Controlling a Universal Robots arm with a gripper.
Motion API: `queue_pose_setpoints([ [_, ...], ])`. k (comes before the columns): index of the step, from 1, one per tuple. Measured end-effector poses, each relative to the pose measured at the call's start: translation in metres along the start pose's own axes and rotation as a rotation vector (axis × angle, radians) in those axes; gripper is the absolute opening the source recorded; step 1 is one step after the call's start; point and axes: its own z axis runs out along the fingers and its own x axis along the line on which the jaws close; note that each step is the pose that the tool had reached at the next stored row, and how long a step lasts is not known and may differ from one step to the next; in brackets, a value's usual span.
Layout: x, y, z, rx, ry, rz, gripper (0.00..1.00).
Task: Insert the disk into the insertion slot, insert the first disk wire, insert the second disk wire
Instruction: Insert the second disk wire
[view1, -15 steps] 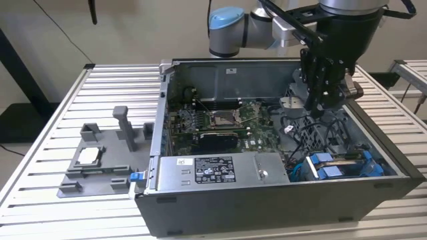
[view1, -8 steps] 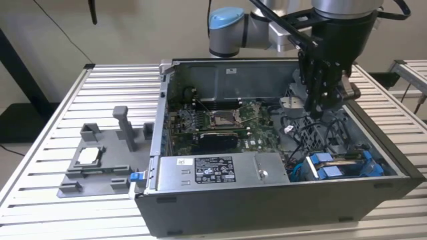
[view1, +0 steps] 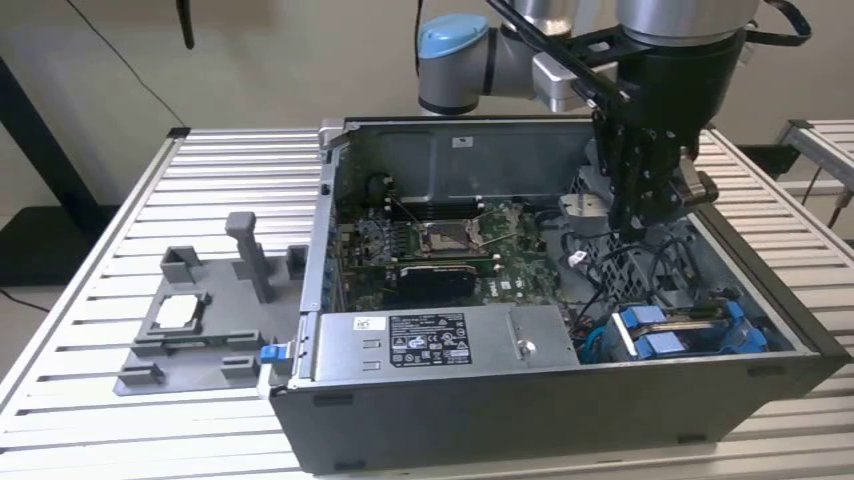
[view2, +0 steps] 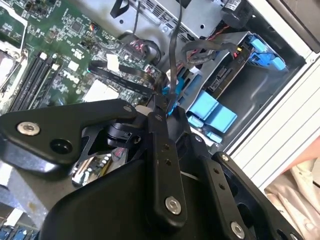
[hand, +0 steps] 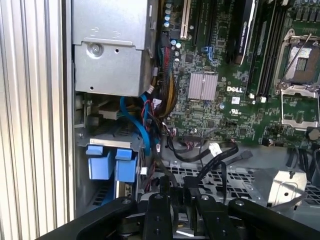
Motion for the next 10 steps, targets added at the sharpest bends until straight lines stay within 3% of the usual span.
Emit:
queue_pose_setpoints([
  [4,-0.0001,0.0004,0.0000,0.0032,0.0021,-0.005,0.25],
  [5,-0.0001,0.0004,-0.0001,0.0033,0.0024,-0.006,0.18],
  [10,0.0014,0.0001,0.0003,0.0013,0.0014,-0.011,0.16],
])
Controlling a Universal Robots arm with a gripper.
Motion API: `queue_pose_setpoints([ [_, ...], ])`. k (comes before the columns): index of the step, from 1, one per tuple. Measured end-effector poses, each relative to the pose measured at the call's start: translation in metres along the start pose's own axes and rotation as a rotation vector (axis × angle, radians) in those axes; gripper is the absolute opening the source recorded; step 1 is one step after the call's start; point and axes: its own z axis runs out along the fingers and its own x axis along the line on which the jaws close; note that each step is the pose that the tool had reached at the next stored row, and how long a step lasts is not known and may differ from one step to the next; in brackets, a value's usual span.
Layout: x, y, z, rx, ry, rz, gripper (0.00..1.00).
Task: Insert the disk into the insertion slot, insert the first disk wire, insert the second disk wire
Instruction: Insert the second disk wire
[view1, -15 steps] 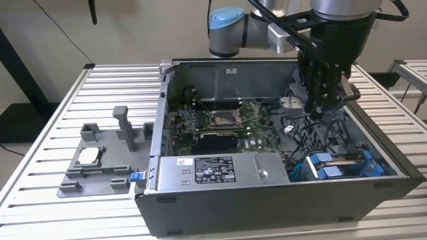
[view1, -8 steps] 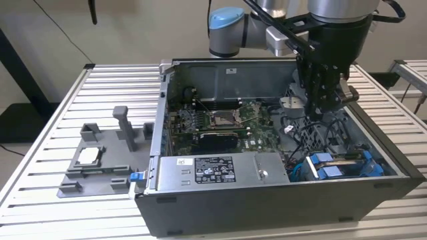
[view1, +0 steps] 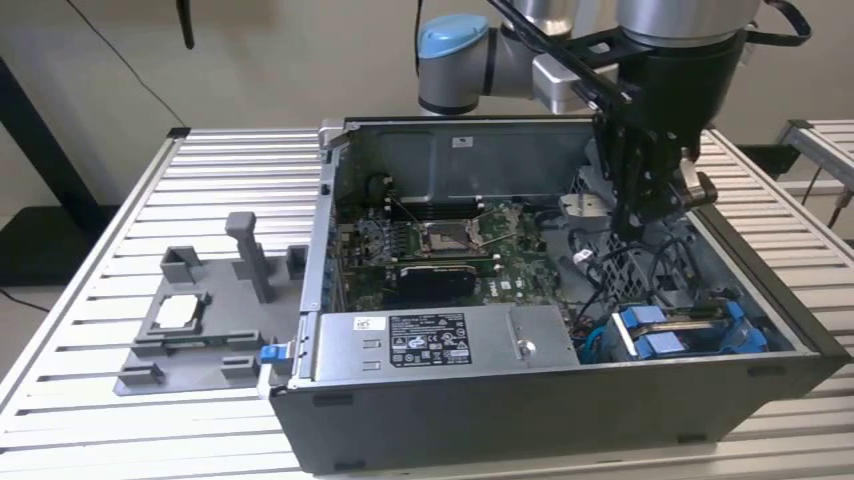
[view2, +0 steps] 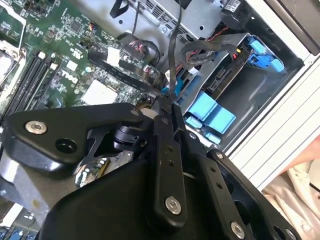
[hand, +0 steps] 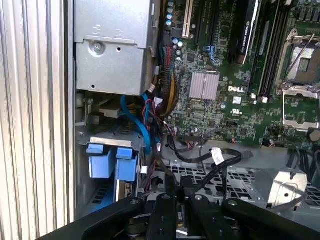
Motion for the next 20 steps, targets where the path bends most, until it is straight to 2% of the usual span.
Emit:
queue_pose_setpoints([
  [5,0.0089,-0.0040,0.0015,-0.0198,-0.0034,0.000,0.16],
  [11,0.0195,-0.0141,0.0041,-0.0453,-0.0114,0.001,0.16],
  [15,0.0259,-0.0219,0.0062,-0.0575,-0.0188,0.002,0.16],
  [20,0.0335,-0.0308,0.0092,-0.0699,-0.0318,0.004,0.16],
])
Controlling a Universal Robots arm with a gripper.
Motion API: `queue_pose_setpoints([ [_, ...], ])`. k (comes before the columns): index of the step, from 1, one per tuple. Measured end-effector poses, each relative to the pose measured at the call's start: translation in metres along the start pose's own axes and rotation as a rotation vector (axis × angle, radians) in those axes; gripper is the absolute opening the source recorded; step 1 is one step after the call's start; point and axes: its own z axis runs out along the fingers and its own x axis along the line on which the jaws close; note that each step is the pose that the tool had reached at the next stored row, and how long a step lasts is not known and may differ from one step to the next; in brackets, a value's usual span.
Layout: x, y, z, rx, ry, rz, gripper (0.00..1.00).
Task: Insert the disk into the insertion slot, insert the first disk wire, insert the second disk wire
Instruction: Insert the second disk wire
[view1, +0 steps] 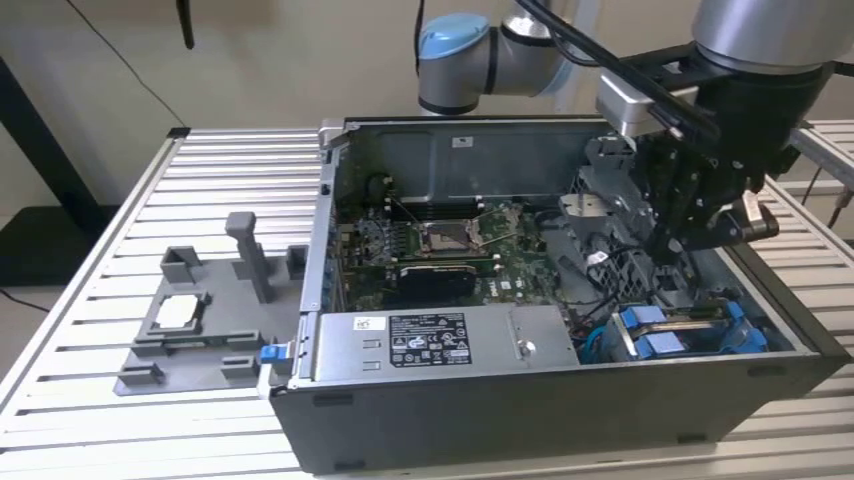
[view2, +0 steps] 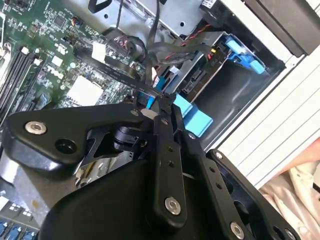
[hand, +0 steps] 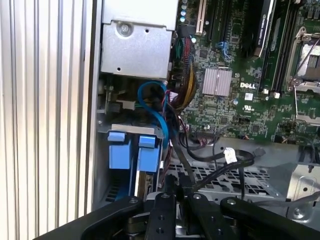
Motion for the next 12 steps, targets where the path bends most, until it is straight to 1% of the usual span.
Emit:
queue_pose_setpoints([
  [5,0.0085,-0.0073,0.0021,-0.0139,-0.0147,0.002,0.16],
  [8,0.0144,-0.0106,0.0030,-0.0204,-0.0253,0.003,0.16],
  [9,0.0165,-0.0116,0.0032,-0.0220,-0.0297,0.004,0.16],
  [12,0.0227,-0.0138,0.0042,-0.0255,-0.0467,0.005,0.16],
])
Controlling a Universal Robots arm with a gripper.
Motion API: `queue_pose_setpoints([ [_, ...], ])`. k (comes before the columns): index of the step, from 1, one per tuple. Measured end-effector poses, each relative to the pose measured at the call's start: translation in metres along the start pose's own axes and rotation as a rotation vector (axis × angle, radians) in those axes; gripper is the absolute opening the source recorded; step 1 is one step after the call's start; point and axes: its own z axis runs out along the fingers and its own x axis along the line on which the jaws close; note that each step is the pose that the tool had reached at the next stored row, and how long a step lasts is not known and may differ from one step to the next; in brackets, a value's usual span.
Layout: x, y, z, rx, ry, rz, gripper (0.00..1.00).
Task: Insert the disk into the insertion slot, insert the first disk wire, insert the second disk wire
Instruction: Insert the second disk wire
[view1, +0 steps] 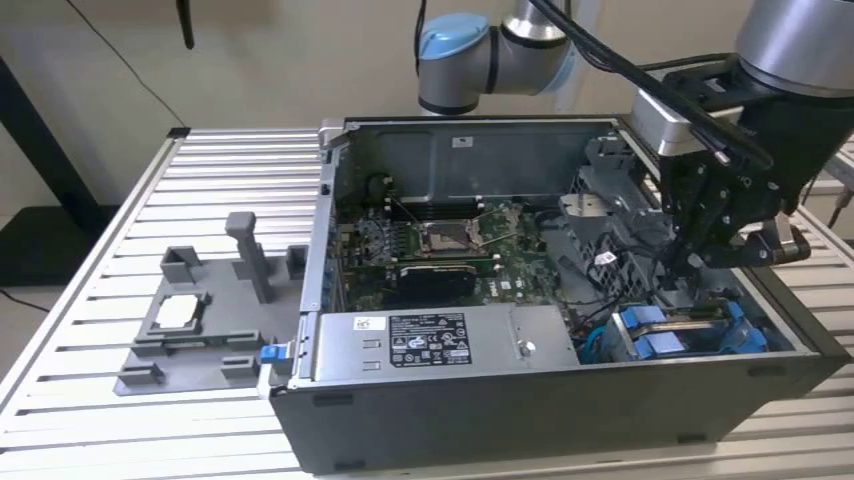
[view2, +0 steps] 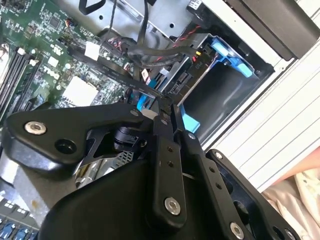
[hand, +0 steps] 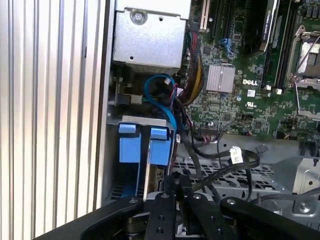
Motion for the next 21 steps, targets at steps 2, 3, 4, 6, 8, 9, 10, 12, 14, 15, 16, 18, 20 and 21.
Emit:
queue_pose_setpoints([
  [2,0.0046,-0.0010,0.0001,-0.0033,-0.0098,0.001,0.16],
  [3,0.0068,-0.0015,0.0002,-0.0050,-0.0145,0.002,0.16],
  [4,0.0090,-0.0021,0.0005,-0.0059,-0.0210,0.002,0.16],
  [6,0.0122,-0.0042,0.0014,-0.0047,-0.0368,0.003,0.16],
  [8,0.0149,-0.0068,0.0025,-0.0031,-0.0543,0.005,0.16],
  [9,0.0162,-0.0079,0.0033,-0.0029,-0.0593,0.005,0.16],
  [10,0.0174,-0.0089,0.0044,-0.0040,-0.0613,0.005,0.16],
  [12,0.0189,-0.0107,0.0064,-0.0084,-0.0627,0.006,0.16],
  [14,0.0195,-0.0128,0.0086,-0.0137,-0.0639,0.006,0.16],
  [15,0.0197,-0.0138,0.0094,-0.0162,-0.0648,0.007,0.16],
  [16,0.0199,-0.0149,0.0103,-0.0188,-0.0660,0.007,0.16],
  [18,0.0201,-0.0157,0.0121,-0.0224,-0.0676,0.008,0.16],
  [20,0.0201,-0.0157,0.0121,-0.0228,-0.0677,0.008,0.16],
  [21,0.0201,-0.0157,0.0121,-0.0228,-0.0675,0.008,0.16],
])
